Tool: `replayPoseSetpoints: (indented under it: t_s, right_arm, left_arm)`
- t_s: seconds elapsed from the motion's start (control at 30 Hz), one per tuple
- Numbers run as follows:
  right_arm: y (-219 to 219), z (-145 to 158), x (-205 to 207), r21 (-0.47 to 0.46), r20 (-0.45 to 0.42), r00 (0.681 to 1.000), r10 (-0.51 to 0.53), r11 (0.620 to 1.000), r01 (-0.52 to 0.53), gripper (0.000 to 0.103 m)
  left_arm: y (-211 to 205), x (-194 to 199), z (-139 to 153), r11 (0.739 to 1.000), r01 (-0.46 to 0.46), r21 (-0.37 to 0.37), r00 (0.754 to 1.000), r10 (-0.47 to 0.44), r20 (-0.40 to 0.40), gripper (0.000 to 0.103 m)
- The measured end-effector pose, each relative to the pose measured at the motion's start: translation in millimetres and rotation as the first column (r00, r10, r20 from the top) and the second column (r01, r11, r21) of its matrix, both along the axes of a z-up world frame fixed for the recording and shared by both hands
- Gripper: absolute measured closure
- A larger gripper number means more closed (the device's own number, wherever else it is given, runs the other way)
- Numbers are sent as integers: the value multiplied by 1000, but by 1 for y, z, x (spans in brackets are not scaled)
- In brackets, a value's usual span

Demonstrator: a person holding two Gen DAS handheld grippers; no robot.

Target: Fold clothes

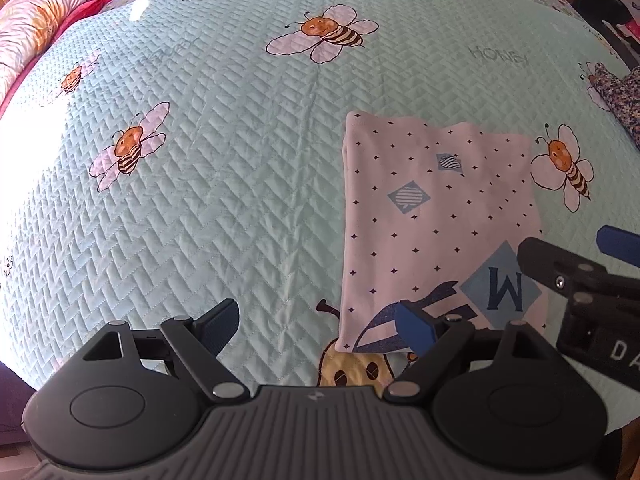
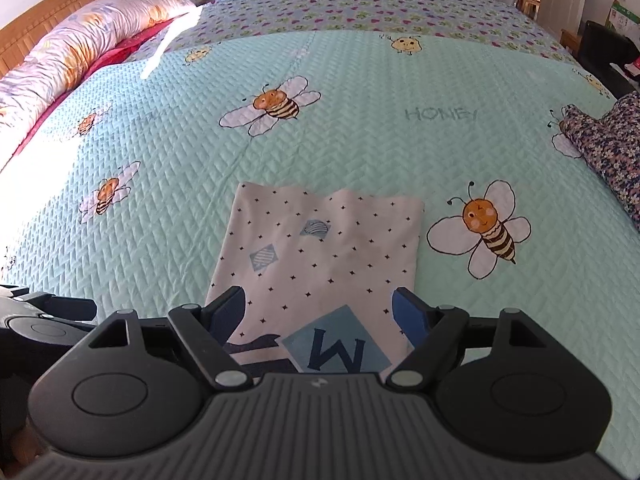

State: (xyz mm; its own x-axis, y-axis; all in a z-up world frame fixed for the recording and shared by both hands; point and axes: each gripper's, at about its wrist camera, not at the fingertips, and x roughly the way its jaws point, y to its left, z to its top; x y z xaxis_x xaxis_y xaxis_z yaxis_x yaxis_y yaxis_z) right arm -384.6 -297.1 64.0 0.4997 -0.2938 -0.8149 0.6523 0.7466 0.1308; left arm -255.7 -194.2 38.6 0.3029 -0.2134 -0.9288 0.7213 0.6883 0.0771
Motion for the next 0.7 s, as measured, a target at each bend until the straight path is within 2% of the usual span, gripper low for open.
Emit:
replayPoseSetpoints:
  t_s: [0.23,0.3,0.37,0.4,0.47,0.5,0.53,0.6,0.63,0.7]
  right_arm:
    - [8,-1,2,-5,-4,1000,-3,1000,3,22]
    - [9,2,-1,-26,25,1000,-14,1000,15,22]
    - [10,7,-8,-68,95,995,-25,997,32,22]
    - [13,11,-13,-108,149,989,-28,993,44,22]
    - [15,10,-23,-166,237,971,-9,985,50,20]
    - [13,5,-27,-153,257,966,3,988,37,19]
    - [8,-2,-31,-101,260,966,-12,994,40,19]
    - [-2,-17,-39,20,255,965,-58,998,55,19]
    - [-1,-23,-49,63,305,950,-60,997,42,19]
    - [4,-33,-71,133,418,906,-70,991,16,19]
  left_arm:
    - [2,0,0,1000,-5,-6,1000,5,5,15]
    - [3,-1,2,1000,-6,-21,1000,7,22,15]
    - [4,-5,7,999,-1,-46,997,4,81,15]
    - [6,-9,11,998,6,-70,990,4,140,15]
    - [10,-19,22,991,28,-128,961,9,277,15]
    - [17,-24,28,982,37,-186,940,29,341,15]
    - [27,-29,34,965,48,-259,915,62,400,14]
    - [53,-37,40,903,92,-419,890,114,442,7]
    - [65,-39,40,867,114,-485,892,126,434,1]
    - [81,-35,34,809,116,-576,925,123,360,0]
